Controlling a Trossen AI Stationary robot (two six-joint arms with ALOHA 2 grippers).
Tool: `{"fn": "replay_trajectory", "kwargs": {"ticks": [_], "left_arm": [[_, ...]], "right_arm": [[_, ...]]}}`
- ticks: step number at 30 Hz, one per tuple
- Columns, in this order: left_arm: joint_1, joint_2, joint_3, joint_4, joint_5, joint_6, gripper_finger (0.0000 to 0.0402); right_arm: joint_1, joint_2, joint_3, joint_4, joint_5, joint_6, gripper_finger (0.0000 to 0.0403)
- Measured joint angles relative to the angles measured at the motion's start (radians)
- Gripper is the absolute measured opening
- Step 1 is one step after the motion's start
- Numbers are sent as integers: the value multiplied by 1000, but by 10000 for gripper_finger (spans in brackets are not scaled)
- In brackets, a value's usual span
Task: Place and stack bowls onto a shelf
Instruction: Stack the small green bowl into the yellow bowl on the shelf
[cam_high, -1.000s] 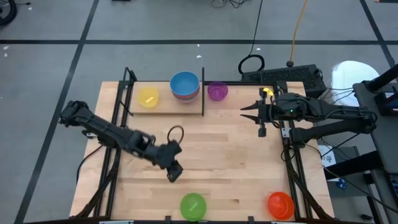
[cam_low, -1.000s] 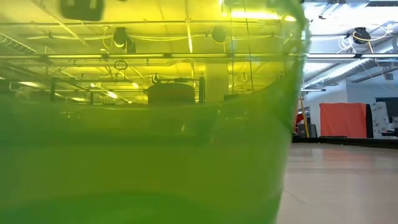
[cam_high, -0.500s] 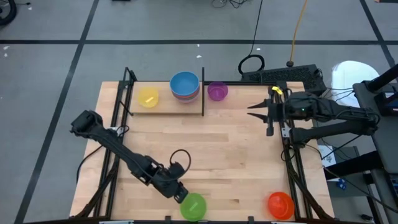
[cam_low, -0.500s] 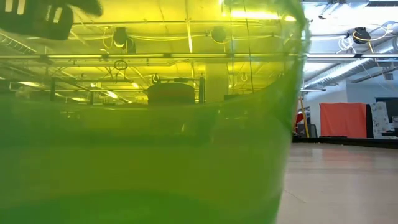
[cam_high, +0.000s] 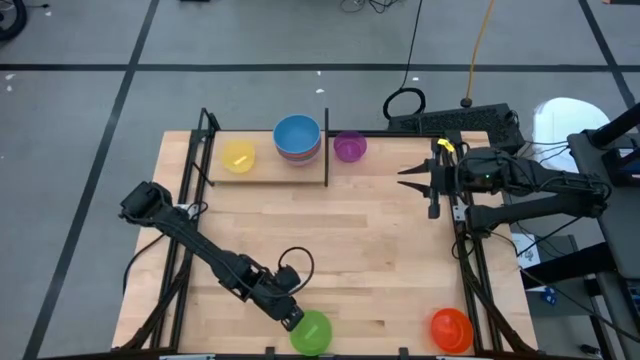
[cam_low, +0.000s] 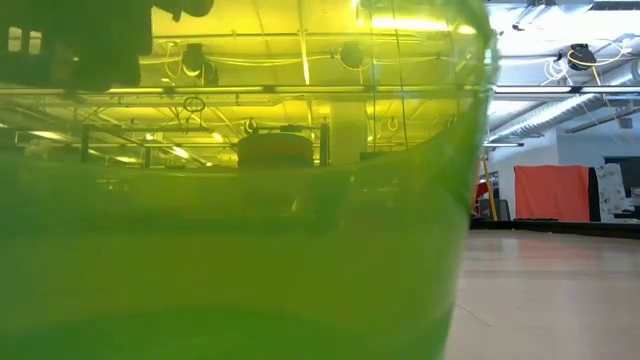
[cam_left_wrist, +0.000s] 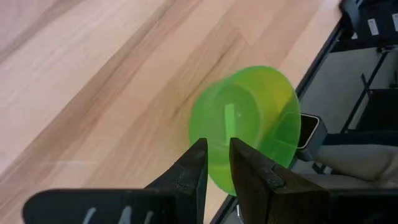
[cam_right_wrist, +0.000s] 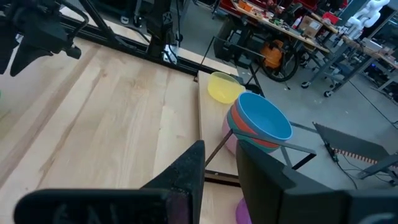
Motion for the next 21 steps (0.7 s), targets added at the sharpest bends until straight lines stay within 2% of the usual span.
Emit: {"fn": "replay_trajectory", "kwargs": {"ticks": [7,12,21], "left_arm": [[-1,12,0,14,-13,30,72],[-4,66,0,28,-19,43,72],[-4,129,0,129,-20,64,72]], "right_arm": [[0,0,0,0,0,12,86],[0,0,0,0,0,12,86],[0,0,0,0,0,4,86]]}}
